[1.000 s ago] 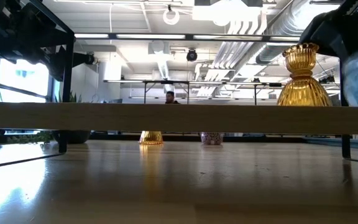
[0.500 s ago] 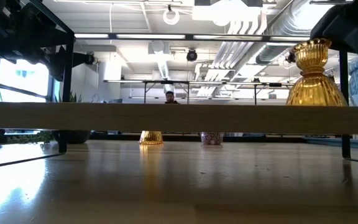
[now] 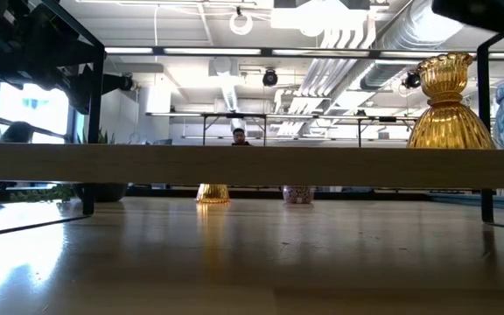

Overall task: Pick & Place candle stick holders
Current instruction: Put the top brown vase candle holder on the shelf

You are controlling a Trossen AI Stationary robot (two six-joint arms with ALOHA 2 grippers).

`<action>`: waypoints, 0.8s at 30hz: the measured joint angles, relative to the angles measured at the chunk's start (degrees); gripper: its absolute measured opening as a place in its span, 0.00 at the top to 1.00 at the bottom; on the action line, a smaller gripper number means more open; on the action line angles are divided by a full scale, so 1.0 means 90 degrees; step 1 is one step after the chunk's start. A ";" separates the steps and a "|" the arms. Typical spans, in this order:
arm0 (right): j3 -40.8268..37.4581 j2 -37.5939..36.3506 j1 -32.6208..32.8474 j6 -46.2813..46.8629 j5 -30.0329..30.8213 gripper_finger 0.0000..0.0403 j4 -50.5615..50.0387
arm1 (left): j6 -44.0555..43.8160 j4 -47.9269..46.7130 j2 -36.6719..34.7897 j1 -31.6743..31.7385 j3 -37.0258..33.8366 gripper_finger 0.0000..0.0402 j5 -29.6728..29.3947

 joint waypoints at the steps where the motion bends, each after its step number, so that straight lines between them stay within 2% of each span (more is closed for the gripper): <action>1: 0.0000 -0.0074 0.0000 -0.0020 -0.0020 0.12 0.0094 | 0.0000 0.0000 0.0000 0.0000 0.0000 0.35 0.0000; 6: 0.0007 -0.0534 -0.0002 -0.0080 -0.0227 0.12 0.0743 | 0.0000 0.0000 0.0000 0.0000 0.0000 0.35 0.0000; 10: 0.0011 -0.0967 -0.0001 -0.0513 -0.0703 0.12 0.1731 | 0.0000 0.0000 0.0000 0.0000 0.0000 0.35 0.0000; 18: 0.0017 -0.1773 0.0030 -0.2528 -0.2108 0.12 0.3916 | -0.0001 0.0001 0.0001 0.0000 0.0000 0.35 0.0000; 24: 0.0022 -0.2190 0.0041 -0.4104 -0.2169 0.12 0.4214 | 0.0000 0.0000 0.0000 0.0000 0.0000 0.35 0.0000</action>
